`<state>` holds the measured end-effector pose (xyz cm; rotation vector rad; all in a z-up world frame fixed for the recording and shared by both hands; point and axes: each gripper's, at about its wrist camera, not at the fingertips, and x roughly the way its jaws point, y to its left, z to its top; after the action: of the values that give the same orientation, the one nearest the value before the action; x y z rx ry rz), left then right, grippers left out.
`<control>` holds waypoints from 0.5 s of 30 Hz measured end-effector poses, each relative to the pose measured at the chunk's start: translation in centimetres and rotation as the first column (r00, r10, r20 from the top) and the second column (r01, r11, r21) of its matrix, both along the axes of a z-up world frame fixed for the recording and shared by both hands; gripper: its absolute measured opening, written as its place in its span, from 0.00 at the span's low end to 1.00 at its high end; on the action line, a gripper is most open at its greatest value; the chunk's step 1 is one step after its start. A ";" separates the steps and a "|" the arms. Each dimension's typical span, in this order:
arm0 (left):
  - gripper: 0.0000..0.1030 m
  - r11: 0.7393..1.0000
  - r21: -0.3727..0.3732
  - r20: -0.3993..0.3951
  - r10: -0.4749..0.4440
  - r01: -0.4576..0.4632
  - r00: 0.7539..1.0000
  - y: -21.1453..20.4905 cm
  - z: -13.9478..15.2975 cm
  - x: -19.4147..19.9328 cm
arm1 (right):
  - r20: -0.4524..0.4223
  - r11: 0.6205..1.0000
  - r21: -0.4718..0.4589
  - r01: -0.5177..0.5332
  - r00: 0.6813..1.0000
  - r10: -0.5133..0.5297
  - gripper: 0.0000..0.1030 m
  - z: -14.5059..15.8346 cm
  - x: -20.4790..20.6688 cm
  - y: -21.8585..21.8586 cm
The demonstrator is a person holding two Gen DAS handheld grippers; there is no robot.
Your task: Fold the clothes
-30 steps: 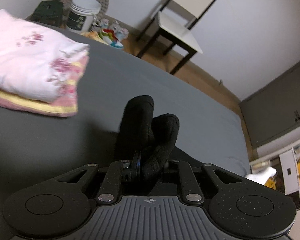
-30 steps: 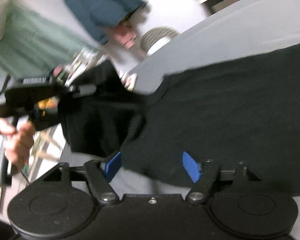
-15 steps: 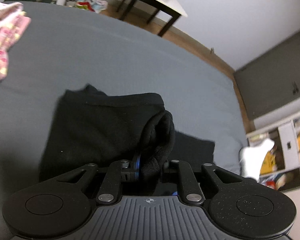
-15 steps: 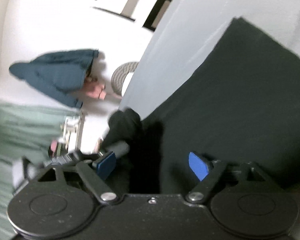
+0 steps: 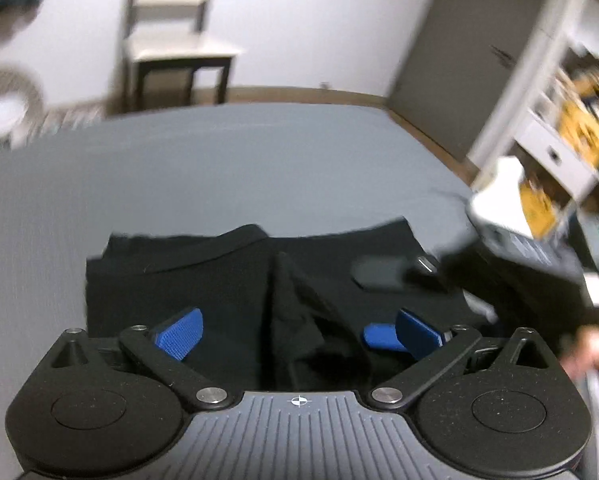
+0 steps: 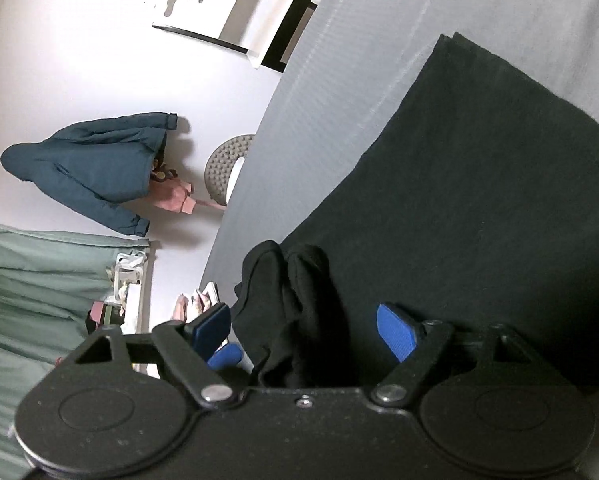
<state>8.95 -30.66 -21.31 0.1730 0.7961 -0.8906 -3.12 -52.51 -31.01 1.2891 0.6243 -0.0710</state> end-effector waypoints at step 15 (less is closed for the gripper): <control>1.00 0.919 0.355 0.401 -0.315 0.171 0.860 2.7 -1.1 -8.2 | -0.120 0.758 -0.589 -0.279 0.958 0.260 0.75 7.4 4.9 6.9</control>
<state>0.71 -27.96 -22.40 0.7496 0.4722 -0.9138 1.79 -45.64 -23.58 0.5669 0.7351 -0.0454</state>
